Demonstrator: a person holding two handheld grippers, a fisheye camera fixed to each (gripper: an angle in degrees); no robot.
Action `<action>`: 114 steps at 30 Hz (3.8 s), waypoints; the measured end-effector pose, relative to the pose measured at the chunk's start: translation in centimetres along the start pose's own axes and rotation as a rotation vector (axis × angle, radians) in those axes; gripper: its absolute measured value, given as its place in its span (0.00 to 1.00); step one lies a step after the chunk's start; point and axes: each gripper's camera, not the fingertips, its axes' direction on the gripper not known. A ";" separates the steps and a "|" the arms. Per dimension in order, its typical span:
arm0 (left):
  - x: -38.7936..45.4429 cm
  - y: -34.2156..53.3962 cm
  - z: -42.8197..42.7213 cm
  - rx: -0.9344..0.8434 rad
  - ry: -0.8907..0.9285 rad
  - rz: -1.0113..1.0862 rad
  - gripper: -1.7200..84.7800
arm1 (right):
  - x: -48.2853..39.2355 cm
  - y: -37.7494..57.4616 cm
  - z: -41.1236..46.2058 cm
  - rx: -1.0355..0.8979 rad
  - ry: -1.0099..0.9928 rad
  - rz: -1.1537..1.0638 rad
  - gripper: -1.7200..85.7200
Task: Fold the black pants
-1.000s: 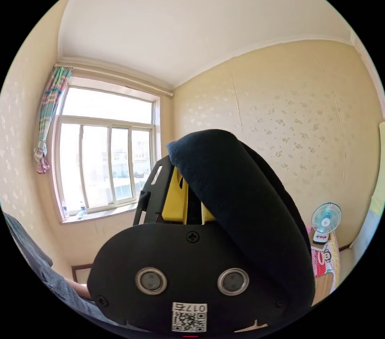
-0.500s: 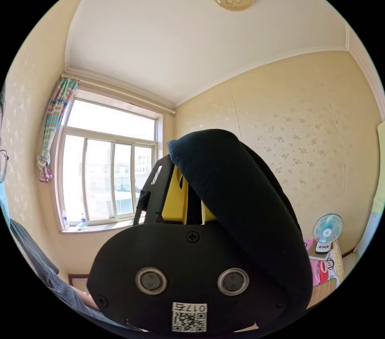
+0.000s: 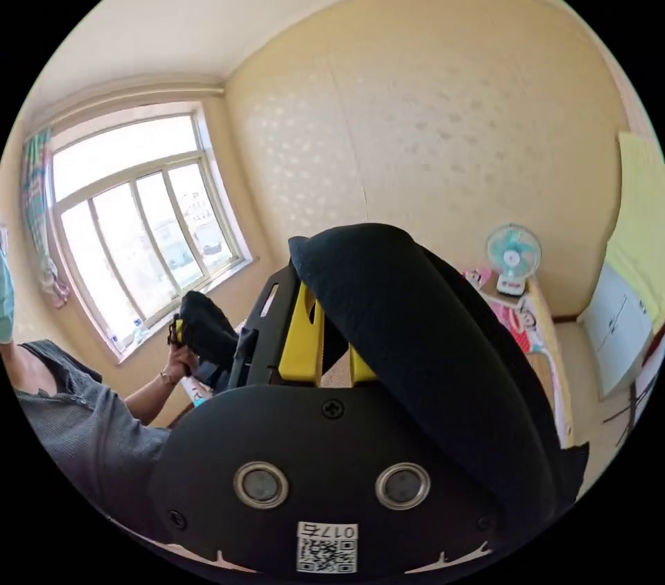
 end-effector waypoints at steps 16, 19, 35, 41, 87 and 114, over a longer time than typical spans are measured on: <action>8.1 6.1 10.1 0.324 0.938 0.488 0.08 | 12.6 18.6 9.6 -0.581 -0.129 0.421 0.13; 9.0 5.4 15.0 0.145 0.751 0.360 0.09 | 9.2 18.0 10.8 -0.487 -0.461 0.349 0.15; 11.8 10.4 37.4 -0.554 -0.198 0.168 0.10 | -9.0 17.9 9.6 -0.535 -0.414 -0.240 0.16; 10.6 7.1 32.5 -0.255 0.110 0.124 0.17 | -4.3 18.1 0.6 -0.229 -0.890 -0.321 0.12; 14.3 2.7 14.4 0.166 0.482 0.269 0.06 | -0.8 17.9 2.9 -0.195 -1.119 -0.030 0.21; 23.3 2.9 8.3 0.115 0.627 0.265 0.07 | -11.2 18.2 12.0 -0.508 -1.174 -0.077 0.15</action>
